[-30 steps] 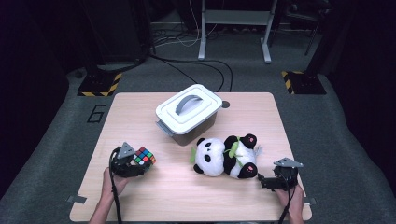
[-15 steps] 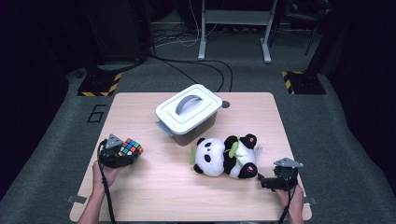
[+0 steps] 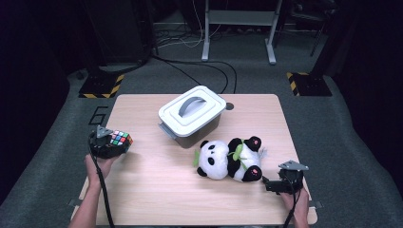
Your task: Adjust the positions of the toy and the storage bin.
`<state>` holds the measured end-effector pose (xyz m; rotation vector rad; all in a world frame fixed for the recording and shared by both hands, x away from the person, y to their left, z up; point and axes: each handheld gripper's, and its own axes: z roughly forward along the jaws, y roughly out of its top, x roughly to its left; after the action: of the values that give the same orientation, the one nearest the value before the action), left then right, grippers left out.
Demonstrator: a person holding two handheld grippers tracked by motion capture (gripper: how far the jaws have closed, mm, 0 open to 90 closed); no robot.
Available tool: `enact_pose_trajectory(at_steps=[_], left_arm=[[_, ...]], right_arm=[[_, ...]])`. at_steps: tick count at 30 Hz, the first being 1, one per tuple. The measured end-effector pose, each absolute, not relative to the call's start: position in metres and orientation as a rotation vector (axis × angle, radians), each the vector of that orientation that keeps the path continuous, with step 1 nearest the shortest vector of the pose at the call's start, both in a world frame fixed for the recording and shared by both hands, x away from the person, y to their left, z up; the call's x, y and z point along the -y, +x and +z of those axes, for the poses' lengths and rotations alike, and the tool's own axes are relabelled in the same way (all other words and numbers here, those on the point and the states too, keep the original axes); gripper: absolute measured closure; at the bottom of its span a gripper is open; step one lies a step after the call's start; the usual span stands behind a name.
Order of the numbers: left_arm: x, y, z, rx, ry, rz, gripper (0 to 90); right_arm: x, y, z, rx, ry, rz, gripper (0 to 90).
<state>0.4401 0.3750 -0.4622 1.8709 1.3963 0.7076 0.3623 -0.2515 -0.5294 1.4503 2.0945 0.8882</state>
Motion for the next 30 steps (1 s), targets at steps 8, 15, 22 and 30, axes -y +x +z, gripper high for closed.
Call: enact_pose_trajectory(at_steps=[8,15,22,30], left_arm=[[-0.39,0.456,-0.466,-1.503,1.818,0.729,34.2],[-0.396,0.468,-0.479,-1.582,1.793,0.72,34.1],[-0.402,0.478,-0.494,-1.669,1.802,0.689,34.1],[-0.402,0.479,-0.499,-1.691,1.805,0.664,18.4]], right_arm=[[0.251,0.362,-0.529,-2.094,1.45,0.888,0.0],[0.251,0.362,-0.529,-2.093,1.451,0.887,0.0],[0.252,0.362,-0.529,-2.093,1.451,0.887,0.0],[0.252,0.362,-0.529,-2.091,1.453,0.885,0.0]])
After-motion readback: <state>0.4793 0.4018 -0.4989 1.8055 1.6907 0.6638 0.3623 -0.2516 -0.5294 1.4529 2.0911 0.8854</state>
